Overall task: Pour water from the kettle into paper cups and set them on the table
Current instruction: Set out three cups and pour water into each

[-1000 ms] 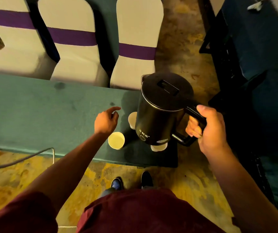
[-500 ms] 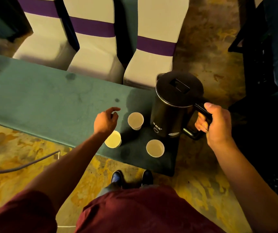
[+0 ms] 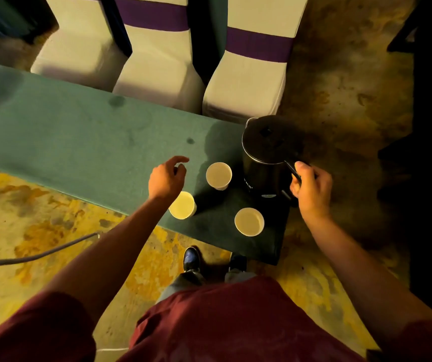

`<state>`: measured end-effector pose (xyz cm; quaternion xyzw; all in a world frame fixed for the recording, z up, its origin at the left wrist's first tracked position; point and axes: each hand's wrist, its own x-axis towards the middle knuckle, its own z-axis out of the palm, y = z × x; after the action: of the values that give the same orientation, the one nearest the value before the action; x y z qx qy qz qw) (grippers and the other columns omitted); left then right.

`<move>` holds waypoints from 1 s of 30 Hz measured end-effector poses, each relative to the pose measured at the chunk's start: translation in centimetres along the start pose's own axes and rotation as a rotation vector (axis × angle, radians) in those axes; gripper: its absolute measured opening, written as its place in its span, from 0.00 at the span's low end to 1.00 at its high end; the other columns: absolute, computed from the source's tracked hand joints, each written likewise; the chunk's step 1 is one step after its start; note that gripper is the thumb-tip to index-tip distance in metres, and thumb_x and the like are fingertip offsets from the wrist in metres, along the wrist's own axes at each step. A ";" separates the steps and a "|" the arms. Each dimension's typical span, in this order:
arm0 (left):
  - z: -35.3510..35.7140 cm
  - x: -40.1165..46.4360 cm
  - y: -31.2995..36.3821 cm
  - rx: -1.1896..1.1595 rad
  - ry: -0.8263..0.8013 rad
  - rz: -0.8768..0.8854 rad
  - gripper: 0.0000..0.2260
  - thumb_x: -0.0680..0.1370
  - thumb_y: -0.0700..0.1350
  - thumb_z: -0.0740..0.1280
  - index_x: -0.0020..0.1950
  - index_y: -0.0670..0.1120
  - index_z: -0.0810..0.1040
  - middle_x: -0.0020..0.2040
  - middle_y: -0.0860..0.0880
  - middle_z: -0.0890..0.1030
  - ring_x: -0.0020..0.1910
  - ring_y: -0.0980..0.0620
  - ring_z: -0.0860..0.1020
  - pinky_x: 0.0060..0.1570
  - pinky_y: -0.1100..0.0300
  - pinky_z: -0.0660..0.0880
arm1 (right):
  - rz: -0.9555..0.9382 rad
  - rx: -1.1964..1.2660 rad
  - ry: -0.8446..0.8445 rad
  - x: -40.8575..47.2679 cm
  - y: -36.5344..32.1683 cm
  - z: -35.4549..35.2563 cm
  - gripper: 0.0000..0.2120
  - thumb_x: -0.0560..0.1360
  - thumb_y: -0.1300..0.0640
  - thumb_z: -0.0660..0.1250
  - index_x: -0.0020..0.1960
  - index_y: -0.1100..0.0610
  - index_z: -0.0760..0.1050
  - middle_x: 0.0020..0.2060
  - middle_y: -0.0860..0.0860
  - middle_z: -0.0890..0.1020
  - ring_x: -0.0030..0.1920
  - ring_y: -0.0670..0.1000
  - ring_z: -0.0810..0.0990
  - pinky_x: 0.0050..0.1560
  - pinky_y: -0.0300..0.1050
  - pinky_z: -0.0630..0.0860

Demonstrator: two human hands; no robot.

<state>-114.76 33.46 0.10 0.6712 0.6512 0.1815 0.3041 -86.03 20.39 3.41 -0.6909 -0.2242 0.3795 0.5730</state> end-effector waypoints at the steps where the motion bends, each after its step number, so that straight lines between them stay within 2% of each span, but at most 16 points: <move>1: 0.1 -0.1 0.0 -0.003 -0.003 -0.003 0.12 0.79 0.45 0.61 0.56 0.55 0.81 0.28 0.53 0.77 0.20 0.59 0.69 0.25 0.64 0.66 | 0.003 0.002 0.005 0.0 0.4 0.0 0.15 0.71 0.44 0.68 0.28 0.47 0.79 0.23 0.42 0.72 0.27 0.45 0.70 0.29 0.42 0.65; 4: 0.2 -0.3 0.0 0.000 -0.025 -0.010 0.11 0.79 0.46 0.61 0.56 0.54 0.81 0.30 0.48 0.80 0.21 0.57 0.70 0.25 0.62 0.67 | 0.020 0.014 -0.004 0.0 1.5 0.0 0.14 0.71 0.44 0.68 0.29 0.47 0.79 0.23 0.42 0.73 0.28 0.46 0.70 0.32 0.44 0.65; 6: 0.1 -0.5 -0.1 -0.009 -0.043 -0.020 0.11 0.80 0.45 0.61 0.57 0.54 0.81 0.32 0.43 0.81 0.25 0.47 0.76 0.28 0.54 0.75 | 0.012 0.014 -0.009 -0.2 2.1 -0.1 0.14 0.71 0.45 0.68 0.29 0.47 0.79 0.23 0.42 0.73 0.27 0.44 0.70 0.30 0.41 0.65; 8: -0.1 -0.8 -0.1 -0.013 -0.044 -0.031 0.11 0.80 0.45 0.61 0.57 0.54 0.81 0.31 0.43 0.81 0.29 0.42 0.79 0.32 0.49 0.78 | -0.003 0.010 -0.022 -0.5 2.4 -0.2 0.14 0.72 0.45 0.67 0.30 0.47 0.80 0.23 0.42 0.72 0.25 0.42 0.70 0.27 0.37 0.66; 12: -0.3 -1.4 -0.6 -0.009 -0.037 -0.039 0.11 0.79 0.45 0.61 0.57 0.53 0.81 0.28 0.49 0.79 0.28 0.45 0.80 0.33 0.51 0.79 | -0.026 -0.036 -0.053 -1.0 3.1 -0.5 0.14 0.74 0.46 0.65 0.31 0.43 0.80 0.23 0.42 0.74 0.25 0.40 0.71 0.27 0.33 0.69; 17: -0.5 -2.2 -1.6 -0.058 -0.019 -0.051 0.11 0.79 0.44 0.61 0.54 0.50 0.82 0.25 0.53 0.78 0.21 0.56 0.75 0.29 0.62 0.74 | -0.061 -0.065 -0.116 -1.6 4.7 -1.8 0.16 0.77 0.48 0.63 0.31 0.49 0.76 0.25 0.49 0.73 0.26 0.49 0.70 0.29 0.41 0.69; 21: -0.6 -2.5 -2.0 -0.127 -0.004 -0.091 0.11 0.79 0.43 0.61 0.52 0.48 0.83 0.25 0.53 0.77 0.21 0.55 0.75 0.30 0.62 0.72 | -0.111 -0.148 -0.161 -2.2 6.2 -3.1 0.18 0.79 0.49 0.60 0.34 0.55 0.76 0.29 0.58 0.77 0.30 0.58 0.76 0.37 0.44 0.75; 25: -1.2 -2.8 -2.1 -0.158 0.015 -0.089 0.11 0.79 0.43 0.61 0.52 0.48 0.83 0.25 0.53 0.78 0.21 0.57 0.75 0.30 0.62 0.73 | -0.131 -0.215 -0.150 -2.1 6.3 -3.3 0.18 0.79 0.48 0.60 0.33 0.49 0.76 0.29 0.55 0.80 0.32 0.56 0.79 0.42 0.45 0.77; 27: -1.5 -2.9 -2.2 -0.173 0.031 -0.088 0.11 0.79 0.43 0.61 0.52 0.48 0.83 0.26 0.51 0.78 0.21 0.58 0.76 0.30 0.62 0.74 | -0.138 -0.253 -0.150 -2.1 6.2 -3.4 0.18 0.79 0.46 0.60 0.34 0.51 0.77 0.30 0.53 0.81 0.34 0.57 0.80 0.45 0.48 0.77; 30: -1.9 -3.2 -2.4 -0.215 0.036 -0.129 0.11 0.81 0.42 0.59 0.53 0.47 0.81 0.27 0.46 0.79 0.21 0.59 0.74 0.28 0.61 0.73 | -0.142 -0.325 -0.138 -2.4 6.0 -3.6 0.16 0.78 0.42 0.60 0.39 0.49 0.78 0.33 0.49 0.83 0.38 0.50 0.82 0.47 0.43 0.76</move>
<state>-118.15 30.54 0.48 0.5880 0.6753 0.2423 0.3734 -85.44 14.93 -1.48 -0.7291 -0.3697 0.3432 0.4625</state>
